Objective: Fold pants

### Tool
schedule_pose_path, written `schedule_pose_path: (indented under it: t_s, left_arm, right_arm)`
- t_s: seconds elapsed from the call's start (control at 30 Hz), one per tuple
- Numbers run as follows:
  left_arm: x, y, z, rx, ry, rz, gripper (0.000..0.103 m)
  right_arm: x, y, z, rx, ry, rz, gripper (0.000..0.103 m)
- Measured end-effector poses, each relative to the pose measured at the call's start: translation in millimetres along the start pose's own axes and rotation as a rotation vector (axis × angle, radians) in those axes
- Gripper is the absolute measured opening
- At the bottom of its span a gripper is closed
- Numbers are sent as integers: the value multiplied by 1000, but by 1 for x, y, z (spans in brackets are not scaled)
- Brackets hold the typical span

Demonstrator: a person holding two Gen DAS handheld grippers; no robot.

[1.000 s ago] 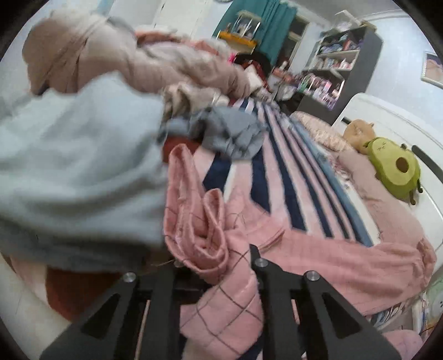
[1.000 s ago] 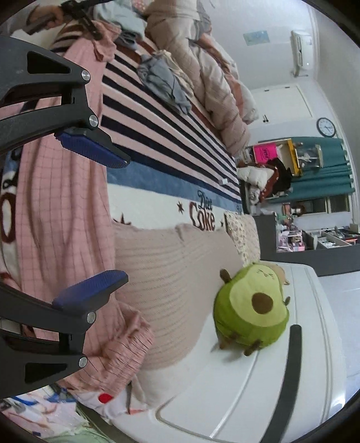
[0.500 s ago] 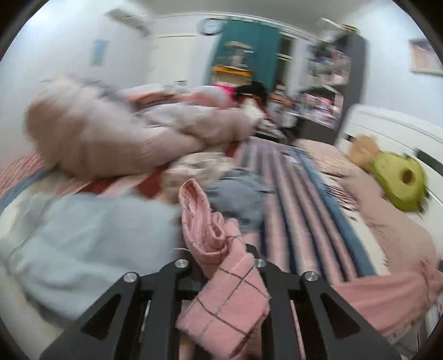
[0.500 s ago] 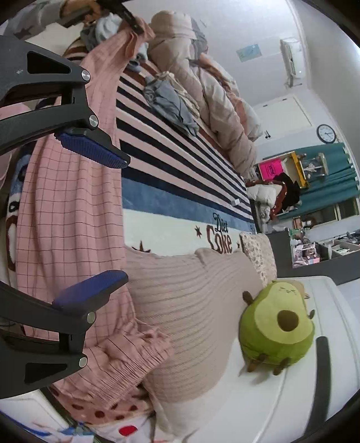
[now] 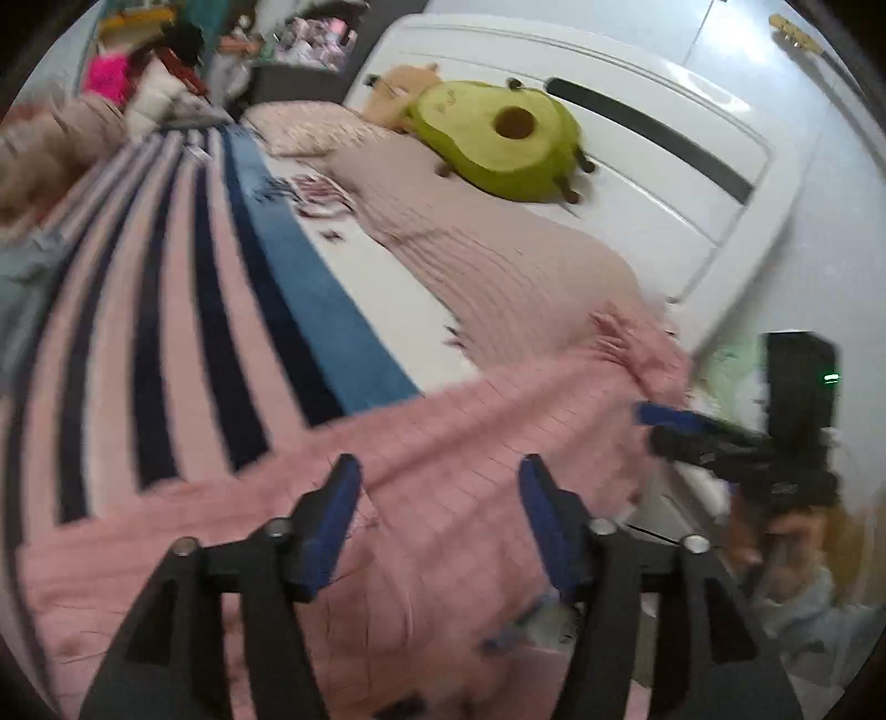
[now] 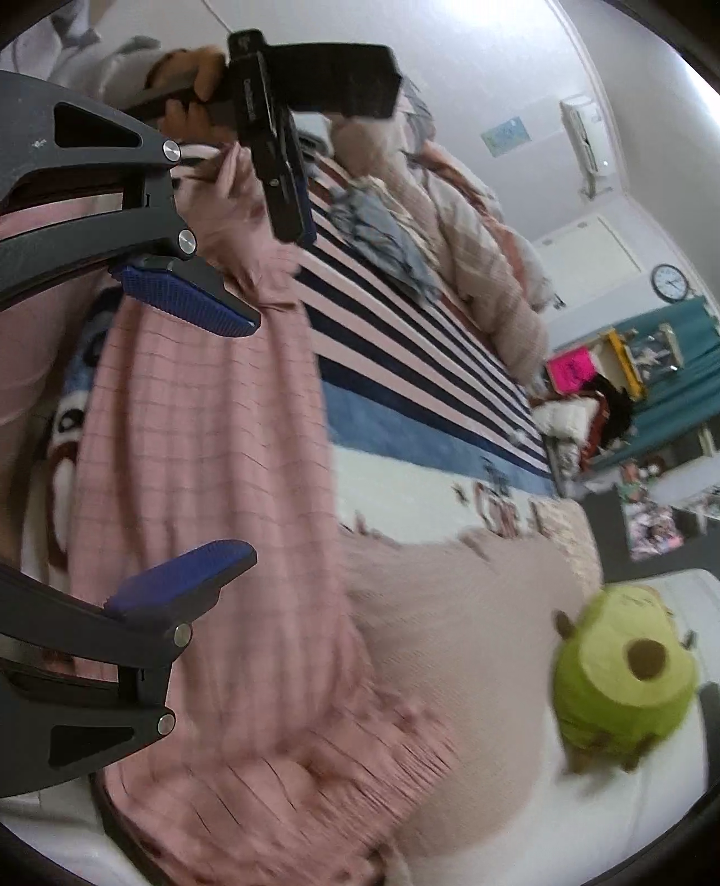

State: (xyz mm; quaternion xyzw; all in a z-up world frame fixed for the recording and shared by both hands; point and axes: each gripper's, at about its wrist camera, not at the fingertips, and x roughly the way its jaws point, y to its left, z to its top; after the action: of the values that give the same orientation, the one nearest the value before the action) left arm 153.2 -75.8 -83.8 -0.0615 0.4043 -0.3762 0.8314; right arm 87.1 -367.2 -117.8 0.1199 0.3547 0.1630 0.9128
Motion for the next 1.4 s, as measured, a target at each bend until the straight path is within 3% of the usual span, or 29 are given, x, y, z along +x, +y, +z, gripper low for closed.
schedule_pose_path:
  t_s: [0.07,0.17,0.3,0.53,0.63,0.7,0.73,0.77,0.8,0.93,1.03,1.1,1.17,1.27,1.33,1.4]
  left_arm:
    - [-14,-2,-4,5,-30,20,69]
    - [-50,8,-10,26,-91,179,74]
    - [-74,38,-31,4,-72,312,74]
    - [-76,81,-82,-56,-25,337,74]
    - [-76,86,-97,-42,-27,331,74]
    - [-77,87,-103,-35,-29,318,74]
    - [-76,89,-107,-34,-27,305,74]
    - [-76,90,-109,-35,-26,301,74]
    - [-77,91,-112,-36,-26,297,73]
    - [-82,84,-113,-10,-57,255,73]
    - [-82,69,-106,21,-77,185,73]
    - [-79,58,-99,55,-84,177,73]
    - [-70,49,-91,78,-76,177,73]
    - [-53,41,-87,90,-42,154,73]
    - [-39,38,-88,87,-6,161,73]
    - [-29,37,-90,94,24,191,73]
  right_arm:
    - [10,5,-6,-11,28,53,73]
    - [24,23,-9,-74,58,114,73]
    - [60,52,-10,-109,146,252,73]
    - [145,86,-5,-68,334,435,75]
    - [162,102,-1,-60,382,491,61]
    - [170,116,0,-76,415,518,43]
    - [175,123,-1,-88,434,509,38]
    - [179,130,-1,-107,443,483,21]
    - [179,133,0,-123,439,461,10]
    - [165,140,19,-147,343,392,8]
    - [134,144,43,-203,238,330,8]
    - [114,143,55,-246,181,292,8]
    - [95,138,64,-277,152,256,8]
    - [82,118,60,-265,182,183,13]
    - [84,99,46,-260,203,95,25]
    - [91,76,26,-268,234,-13,43]
